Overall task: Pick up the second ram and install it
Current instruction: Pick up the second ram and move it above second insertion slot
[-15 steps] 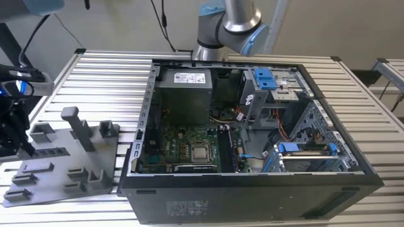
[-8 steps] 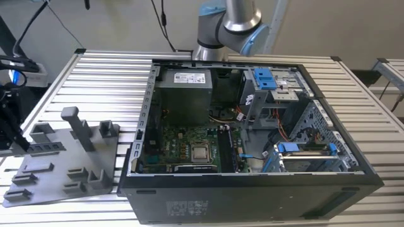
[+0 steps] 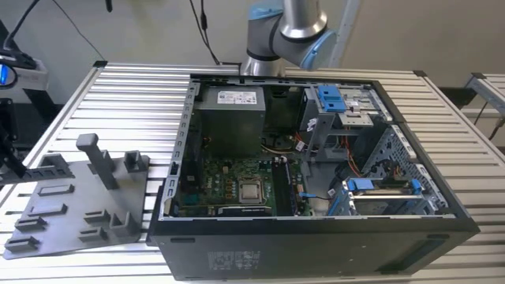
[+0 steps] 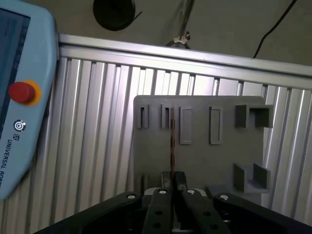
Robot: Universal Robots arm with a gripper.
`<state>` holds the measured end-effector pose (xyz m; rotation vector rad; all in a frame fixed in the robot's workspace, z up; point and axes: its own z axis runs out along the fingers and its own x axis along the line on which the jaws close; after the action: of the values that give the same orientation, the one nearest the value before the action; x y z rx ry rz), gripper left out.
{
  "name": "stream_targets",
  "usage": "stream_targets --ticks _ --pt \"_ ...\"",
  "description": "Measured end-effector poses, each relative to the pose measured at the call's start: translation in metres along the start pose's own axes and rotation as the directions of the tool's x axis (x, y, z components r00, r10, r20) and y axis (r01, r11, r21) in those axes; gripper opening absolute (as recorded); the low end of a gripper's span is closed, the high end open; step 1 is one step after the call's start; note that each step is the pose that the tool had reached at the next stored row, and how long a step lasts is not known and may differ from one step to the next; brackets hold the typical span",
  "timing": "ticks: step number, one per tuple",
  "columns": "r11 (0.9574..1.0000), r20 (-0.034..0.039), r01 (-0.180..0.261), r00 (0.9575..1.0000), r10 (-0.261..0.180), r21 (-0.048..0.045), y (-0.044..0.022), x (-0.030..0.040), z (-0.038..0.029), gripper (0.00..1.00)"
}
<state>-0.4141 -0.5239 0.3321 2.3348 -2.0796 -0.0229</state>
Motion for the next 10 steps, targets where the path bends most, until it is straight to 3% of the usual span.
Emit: stream_targets --ticks 3,10 --pt "1.0000 0.0000 0.000 1.0000 0.000 -0.0001 0.0002 0.0000 -0.0117 0.14" --pt "1.0000 0.0000 0.000 1.0000 0.000 -0.0001 0.0005 0.0000 -0.0224 0.14"
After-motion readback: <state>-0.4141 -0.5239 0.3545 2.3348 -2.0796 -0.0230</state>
